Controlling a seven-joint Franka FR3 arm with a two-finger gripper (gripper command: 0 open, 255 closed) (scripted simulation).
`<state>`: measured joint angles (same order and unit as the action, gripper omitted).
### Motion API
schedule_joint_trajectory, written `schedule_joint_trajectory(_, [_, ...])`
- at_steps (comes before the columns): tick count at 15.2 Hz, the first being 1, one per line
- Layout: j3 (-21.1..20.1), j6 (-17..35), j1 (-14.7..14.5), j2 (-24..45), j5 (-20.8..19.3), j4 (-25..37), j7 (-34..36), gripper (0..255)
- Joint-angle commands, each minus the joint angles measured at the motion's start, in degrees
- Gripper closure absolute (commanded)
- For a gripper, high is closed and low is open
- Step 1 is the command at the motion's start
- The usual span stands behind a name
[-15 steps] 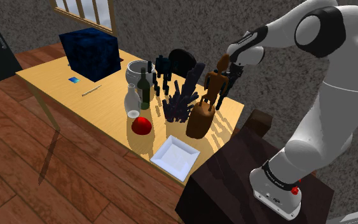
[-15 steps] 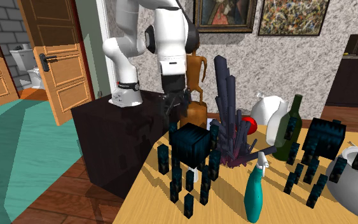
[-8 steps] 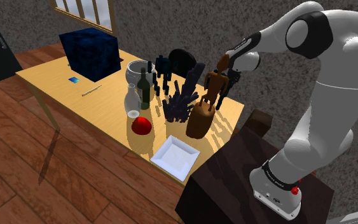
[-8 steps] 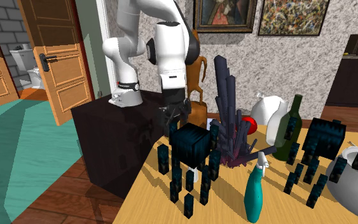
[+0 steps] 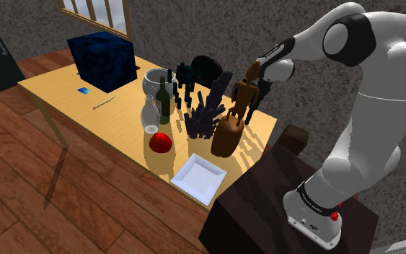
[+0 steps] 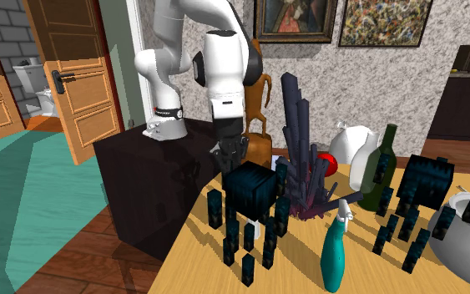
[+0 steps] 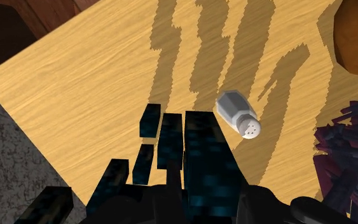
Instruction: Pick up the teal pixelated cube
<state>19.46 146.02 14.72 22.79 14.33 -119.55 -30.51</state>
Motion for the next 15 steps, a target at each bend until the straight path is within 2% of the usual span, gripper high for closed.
schedule_joint_trajectory(1, [-0.1, 0.0, 0.0, 0.1, 0.0, 0.0, 0.0, 255])
schedule_joint_trajectory(3, [0.0, 0.0, 0.1, 0.0, 0.0, -0.1, -0.2, 255])
schedule_joint_trajectory(15, [2.3, -7.3, -1.6, -6.6, -4.3, 1.1, 2.9, 255])
